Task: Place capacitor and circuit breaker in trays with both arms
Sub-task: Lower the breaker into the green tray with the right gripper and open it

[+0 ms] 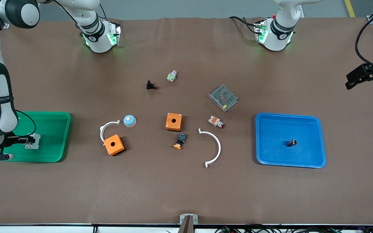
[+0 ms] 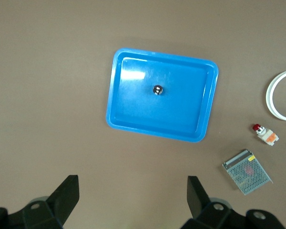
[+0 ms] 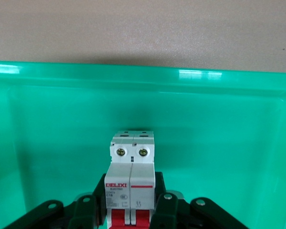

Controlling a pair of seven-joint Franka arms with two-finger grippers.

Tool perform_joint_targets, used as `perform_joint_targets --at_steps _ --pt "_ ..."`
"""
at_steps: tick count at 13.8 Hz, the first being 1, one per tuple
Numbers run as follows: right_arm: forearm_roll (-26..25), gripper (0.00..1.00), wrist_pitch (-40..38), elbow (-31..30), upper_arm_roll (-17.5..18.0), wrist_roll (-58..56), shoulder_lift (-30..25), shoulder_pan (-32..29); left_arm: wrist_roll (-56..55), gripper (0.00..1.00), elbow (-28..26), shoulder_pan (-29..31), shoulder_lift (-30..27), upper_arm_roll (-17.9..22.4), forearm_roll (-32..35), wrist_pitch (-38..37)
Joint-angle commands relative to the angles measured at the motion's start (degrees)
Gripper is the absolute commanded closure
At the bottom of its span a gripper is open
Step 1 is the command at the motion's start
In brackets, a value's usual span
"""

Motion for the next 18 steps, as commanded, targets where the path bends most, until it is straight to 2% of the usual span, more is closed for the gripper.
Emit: perform_joint_targets --at_steps 1,2,3,7,9,11,14,16,18 --pt "1.1 0.65 1.1 1.5 0.7 0.4 0.6 -0.9 1.8 0.0 -4.5 -3.5 -3.8 4.0 -2.3 -0.1" --pt "1.1 0.21 1.3 1.5 0.8 0.0 0.7 -1.0 1.8 0.0 -5.1 -3.3 -4.7 4.0 -2.5 -0.1" --pt "1.2 0.0 0.7 1.5 0.8 -0.3 0.5 -1.0 1.8 0.0 -5.4 -3.4 -5.2 4.0 -2.5 -0.3" --pt "1.3 0.01 -1.8 1.1 0.9 0.6 -1.5 -0.1 1.8 0.0 -5.1 -3.3 -4.7 3.5 -2.6 -0.3" --pt "1.4 0.01 -7.2 0.6 1.1 2.8 -5.2 1.2 1.7 0.0 -5.1 -3.4 -4.8 3.4 -2.6 -0.3" --pt "1.4 0.01 -11.6 -2.3 1.1 11.1 -11.2 4.4 1.9 0.0 -4.9 -3.3 -4.8 3.4 -2.6 -0.6" --pt "1.3 0.01 -12.6 -13.5 1.0 20.9 -23.9 10.6 2.1 0.0 -4.9 -3.2 -4.6 3.5 -2.6 -0.6" --pt "1.3 0.01 -14.3 -20.0 1.0 23.8 -32.8 13.6 1.9 0.0 -4.9 -3.3 -4.3 3.5 -2.6 -0.6" --pt "1.3 0.0 -18.2 -21.6 1.1 24.3 -38.9 15.2 2.0 0.0 -4.9 -3.1 -4.2 3.5 -2.7 -0.6"
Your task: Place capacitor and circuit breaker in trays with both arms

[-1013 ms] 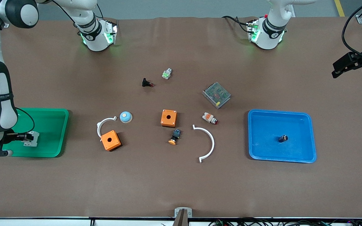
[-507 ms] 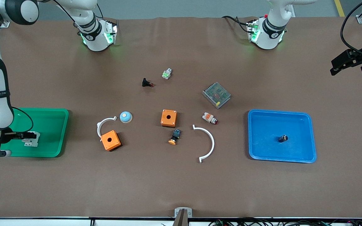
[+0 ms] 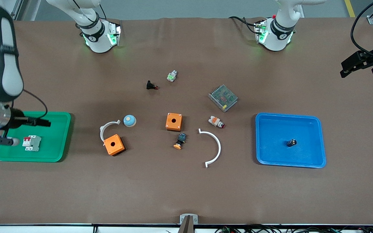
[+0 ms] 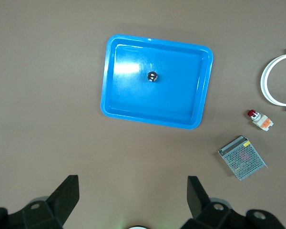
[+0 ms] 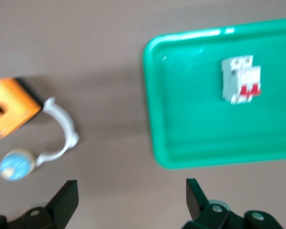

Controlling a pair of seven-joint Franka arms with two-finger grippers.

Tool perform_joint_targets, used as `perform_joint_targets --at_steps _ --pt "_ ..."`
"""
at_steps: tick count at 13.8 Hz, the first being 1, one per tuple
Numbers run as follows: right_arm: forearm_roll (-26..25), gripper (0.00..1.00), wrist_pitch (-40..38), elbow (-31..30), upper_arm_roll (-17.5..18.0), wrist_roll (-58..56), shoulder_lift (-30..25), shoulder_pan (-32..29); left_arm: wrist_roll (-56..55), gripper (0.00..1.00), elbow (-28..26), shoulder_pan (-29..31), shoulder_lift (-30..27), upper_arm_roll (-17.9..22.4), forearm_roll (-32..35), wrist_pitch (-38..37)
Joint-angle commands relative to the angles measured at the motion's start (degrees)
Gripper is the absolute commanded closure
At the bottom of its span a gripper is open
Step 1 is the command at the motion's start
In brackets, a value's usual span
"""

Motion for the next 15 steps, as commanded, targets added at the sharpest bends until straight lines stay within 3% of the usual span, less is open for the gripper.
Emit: perform_joint_targets --at_steps 1,6,11,15 --pt "0.9 0.0 -3.9 -6.0 -0.3 1.0 -10.6 1.2 1.5 0.0 -0.3 0.2 -0.6 0.3 -1.2 -0.3" --pt "0.5 0.0 -14.1 3.6 -0.3 4.0 -13.3 2.7 1.7 0.0 0.5 -0.1 -0.3 0.3 -0.9 -0.3" --pt "0.1 0.0 -14.7 13.3 -0.6 4.0 -11.4 2.1 1.7 0.0 0.5 0.0 -0.2 0.3 -1.1 -0.3" --pt "0.4 0.0 -14.1 15.4 -0.7 4.7 -11.1 2.0 1.8 0.0 0.6 0.1 -0.3 0.3 -1.1 -0.3"
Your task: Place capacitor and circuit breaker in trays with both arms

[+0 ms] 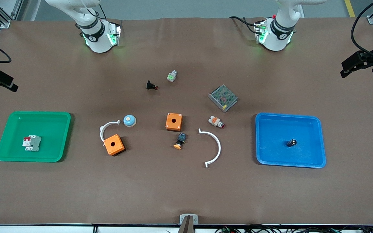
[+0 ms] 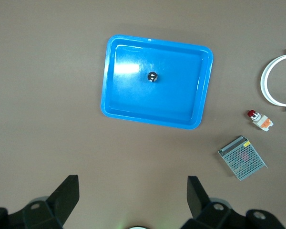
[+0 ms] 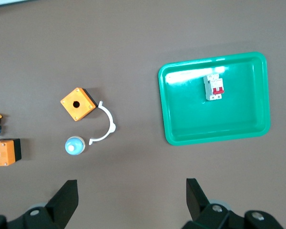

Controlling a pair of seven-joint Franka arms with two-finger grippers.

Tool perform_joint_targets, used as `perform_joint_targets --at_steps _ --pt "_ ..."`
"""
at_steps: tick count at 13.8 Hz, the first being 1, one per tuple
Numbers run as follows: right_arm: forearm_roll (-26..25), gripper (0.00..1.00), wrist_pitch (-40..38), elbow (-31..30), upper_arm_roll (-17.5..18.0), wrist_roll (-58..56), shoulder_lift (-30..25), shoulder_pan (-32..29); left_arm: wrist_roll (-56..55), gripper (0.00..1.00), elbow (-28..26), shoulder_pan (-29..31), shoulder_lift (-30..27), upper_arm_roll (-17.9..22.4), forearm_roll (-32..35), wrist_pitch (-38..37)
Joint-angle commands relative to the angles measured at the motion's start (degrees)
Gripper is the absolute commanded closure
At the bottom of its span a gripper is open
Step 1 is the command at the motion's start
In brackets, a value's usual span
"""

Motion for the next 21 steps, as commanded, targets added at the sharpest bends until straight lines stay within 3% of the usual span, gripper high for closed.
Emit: perform_joint_targets --at_steps 1,21 --pt "0.4 0.0 -0.7 2.6 -0.1 1.0 1.5 -0.2 1.8 0.0 0.4 0.1 -0.2 0.3 -1.1 -0.3" --pt "0.0 0.0 -0.6 3.9 -0.2 0.8 1.5 -0.3 2.5 0.0 0.4 0.3 -0.4 -2.5 -3.4 -2.3"
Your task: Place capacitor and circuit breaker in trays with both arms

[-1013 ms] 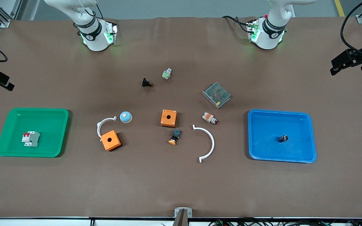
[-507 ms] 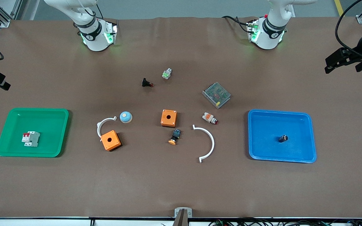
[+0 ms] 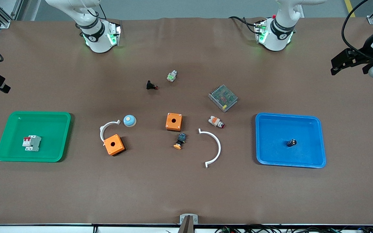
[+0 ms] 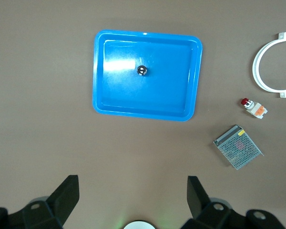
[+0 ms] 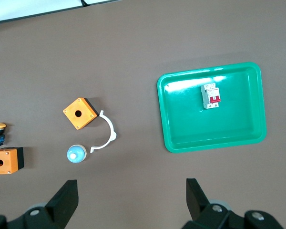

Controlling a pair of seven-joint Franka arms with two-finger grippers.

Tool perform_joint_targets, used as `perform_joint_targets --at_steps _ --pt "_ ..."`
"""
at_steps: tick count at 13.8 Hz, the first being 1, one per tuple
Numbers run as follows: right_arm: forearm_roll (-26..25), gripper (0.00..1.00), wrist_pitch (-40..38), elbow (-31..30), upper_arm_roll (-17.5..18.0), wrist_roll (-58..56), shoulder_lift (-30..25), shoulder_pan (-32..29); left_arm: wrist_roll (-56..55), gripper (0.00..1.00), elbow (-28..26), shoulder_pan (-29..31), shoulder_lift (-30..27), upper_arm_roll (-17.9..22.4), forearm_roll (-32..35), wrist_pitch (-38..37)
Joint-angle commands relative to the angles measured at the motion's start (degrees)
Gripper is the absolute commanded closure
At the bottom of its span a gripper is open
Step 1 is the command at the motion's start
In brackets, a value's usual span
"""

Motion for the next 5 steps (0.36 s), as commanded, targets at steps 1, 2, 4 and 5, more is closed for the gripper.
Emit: perform_joint_targets --at_steps 1,2,4,5 --pt "0.0 0.0 -0.7 1.8 0.0 0.7 1.0 -0.2 1.9 0.0 0.4 0.4 -0.4 0.1 -2.6 -1.0" --pt "0.0 0.0 -0.6 1.8 0.0 0.7 1.0 -0.2 1.9 0.0 0.5 0.4 -0.4 0.1 -2.6 -1.0" --pt "0.0 0.0 -0.6 1.8 0.0 0.7 1.0 -0.2 1.9 0.0 0.4 0.4 -0.5 0.1 -2.5 -1.0" --pt "0.0 0.0 -0.6 1.8 0.0 0.7 1.0 -0.2 1.9 0.0 0.4 0.4 -0.5 0.1 -2.5 -1.0"
